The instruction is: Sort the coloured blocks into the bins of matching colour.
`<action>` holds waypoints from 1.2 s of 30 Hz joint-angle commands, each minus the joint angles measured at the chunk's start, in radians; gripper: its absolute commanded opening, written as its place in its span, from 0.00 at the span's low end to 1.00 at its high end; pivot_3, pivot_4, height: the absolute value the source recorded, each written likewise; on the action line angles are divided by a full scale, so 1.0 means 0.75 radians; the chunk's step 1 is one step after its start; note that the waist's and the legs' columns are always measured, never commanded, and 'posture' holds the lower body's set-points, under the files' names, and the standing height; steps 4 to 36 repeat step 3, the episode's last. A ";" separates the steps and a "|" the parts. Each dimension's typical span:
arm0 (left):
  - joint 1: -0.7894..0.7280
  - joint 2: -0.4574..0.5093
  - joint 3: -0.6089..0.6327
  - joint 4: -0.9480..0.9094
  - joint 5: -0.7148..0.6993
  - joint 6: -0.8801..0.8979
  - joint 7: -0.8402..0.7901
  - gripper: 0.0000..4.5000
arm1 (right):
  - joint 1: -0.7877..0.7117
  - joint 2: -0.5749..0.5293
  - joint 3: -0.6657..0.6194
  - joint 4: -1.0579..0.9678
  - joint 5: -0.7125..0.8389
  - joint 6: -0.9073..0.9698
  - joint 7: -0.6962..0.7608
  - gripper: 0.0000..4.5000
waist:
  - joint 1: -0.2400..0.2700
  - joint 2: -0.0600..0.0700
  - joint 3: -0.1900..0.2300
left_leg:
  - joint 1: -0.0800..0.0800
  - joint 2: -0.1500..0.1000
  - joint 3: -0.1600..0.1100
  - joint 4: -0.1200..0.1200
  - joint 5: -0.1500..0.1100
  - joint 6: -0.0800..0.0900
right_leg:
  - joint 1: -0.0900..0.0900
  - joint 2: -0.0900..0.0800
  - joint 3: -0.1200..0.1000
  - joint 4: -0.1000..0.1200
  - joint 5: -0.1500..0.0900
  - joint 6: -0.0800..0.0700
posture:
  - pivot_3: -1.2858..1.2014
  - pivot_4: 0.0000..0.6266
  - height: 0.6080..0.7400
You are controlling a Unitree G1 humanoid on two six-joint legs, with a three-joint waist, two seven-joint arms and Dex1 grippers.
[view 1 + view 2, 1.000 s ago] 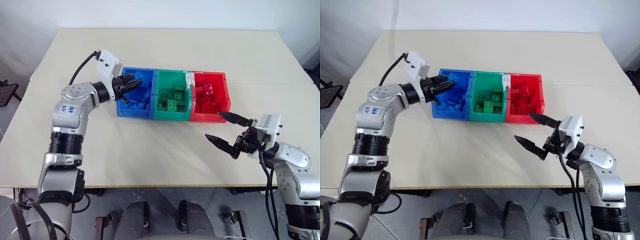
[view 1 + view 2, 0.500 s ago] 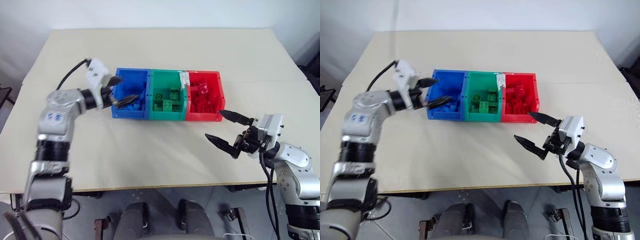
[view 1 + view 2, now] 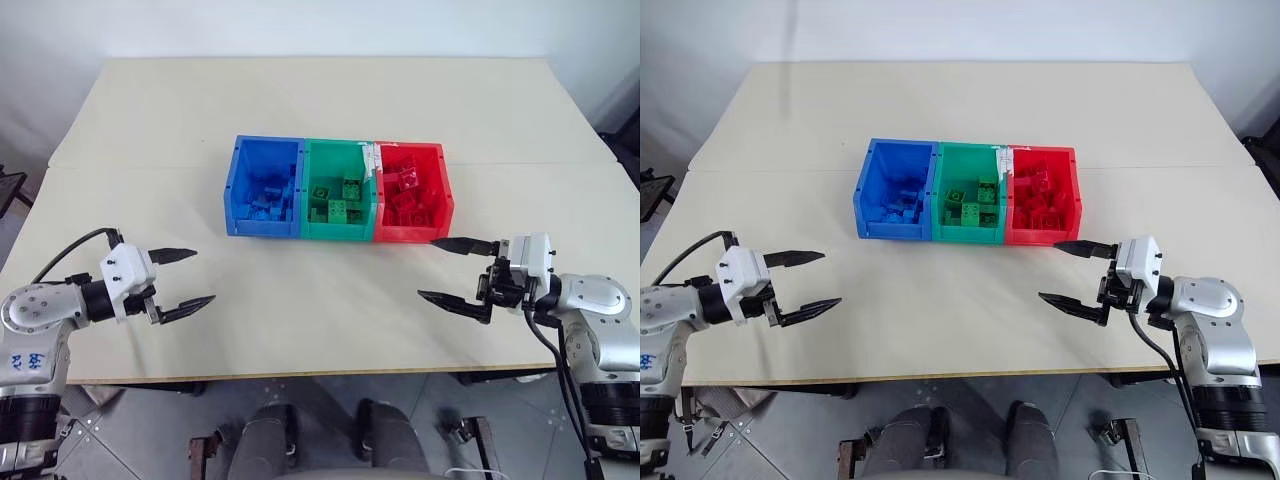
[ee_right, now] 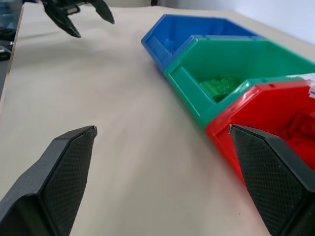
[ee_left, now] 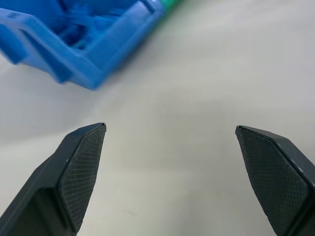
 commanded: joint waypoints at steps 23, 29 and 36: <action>0.028 -0.016 0.041 -0.103 -0.044 -0.007 0.057 1.00 | -0.014 -0.013 -0.001 0.025 -0.003 -0.039 0.045 1.00 | -0.003 0.000 0.000 | 0.000 0.001 0.001 0.000 0.000 0.000 | 0.000 0.001 0.000 0.000 0.000 0.000 | 0.52 0.24 1.00; 0.028 -0.016 0.041 -0.103 -0.044 -0.007 0.057 1.00 | -0.014 -0.013 -0.001 0.025 -0.003 -0.039 0.045 1.00 | -0.003 0.000 0.000 | 0.000 0.001 0.001 0.000 0.000 0.000 | 0.000 0.001 0.000 0.000 0.000 0.000 | 0.52 0.24 1.00; 0.028 -0.016 0.041 -0.103 -0.044 -0.007 0.057 1.00 | -0.014 -0.013 -0.001 0.025 -0.003 -0.039 0.045 1.00 | -0.003 0.000 0.000 | 0.000 0.001 0.001 0.000 0.000 0.000 | 0.000 0.001 0.000 0.000 0.000 0.000 | 0.52 0.24 1.00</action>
